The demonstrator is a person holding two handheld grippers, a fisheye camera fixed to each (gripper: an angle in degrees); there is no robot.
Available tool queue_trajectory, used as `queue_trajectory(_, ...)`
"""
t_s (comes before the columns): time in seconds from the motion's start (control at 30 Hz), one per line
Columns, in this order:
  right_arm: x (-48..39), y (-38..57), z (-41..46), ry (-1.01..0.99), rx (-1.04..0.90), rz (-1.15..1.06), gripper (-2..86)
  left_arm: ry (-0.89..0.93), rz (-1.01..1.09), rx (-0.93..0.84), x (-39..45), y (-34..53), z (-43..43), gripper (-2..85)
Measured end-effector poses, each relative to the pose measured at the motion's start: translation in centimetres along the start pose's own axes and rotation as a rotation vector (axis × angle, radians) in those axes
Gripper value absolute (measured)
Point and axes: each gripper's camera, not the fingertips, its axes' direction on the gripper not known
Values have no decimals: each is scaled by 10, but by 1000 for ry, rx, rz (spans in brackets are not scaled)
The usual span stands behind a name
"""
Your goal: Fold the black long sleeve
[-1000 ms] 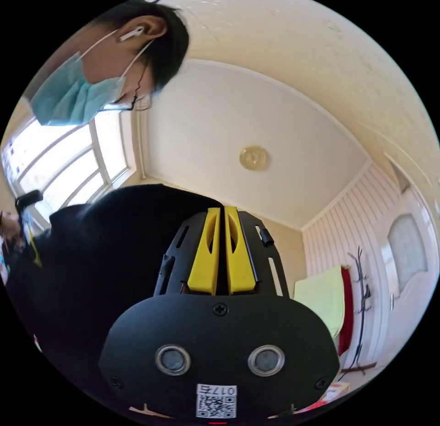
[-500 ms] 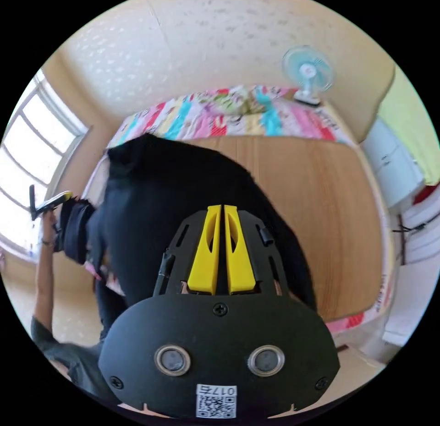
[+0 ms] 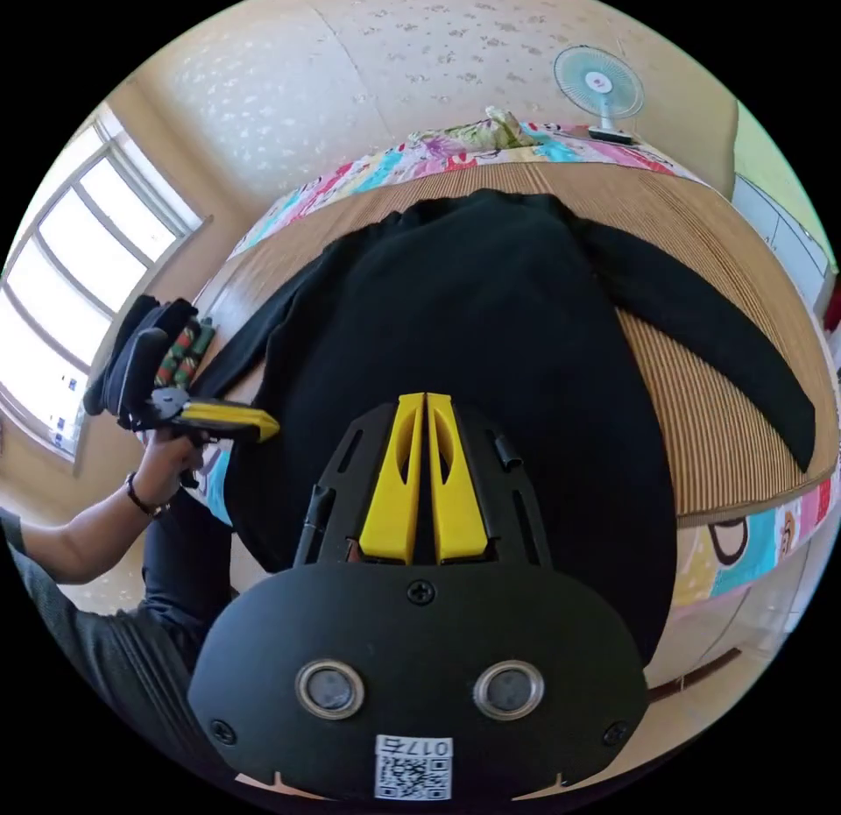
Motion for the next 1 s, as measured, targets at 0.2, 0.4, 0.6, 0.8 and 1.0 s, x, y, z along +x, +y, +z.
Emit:
queue_trajectory(0.2,1,25,16,-194,76,17,6,100,-261,160,-56,96,-67,-7)
queue_trajectory(0.4,20,23,19,-272,96,85,5,71,-558,428,-102,256,-133,73)
queue_trajectory(0.6,18,22,18,-237,82,92,6,-72,-795,606,-139,366,-172,124)
queue_trajectory(0.8,7,21,6,-229,47,137,11,156,-916,465,-193,374,-125,96)
queue_trajectory(1.0,-81,29,17,-446,-59,-150,35,138,-722,571,-165,386,-167,34)
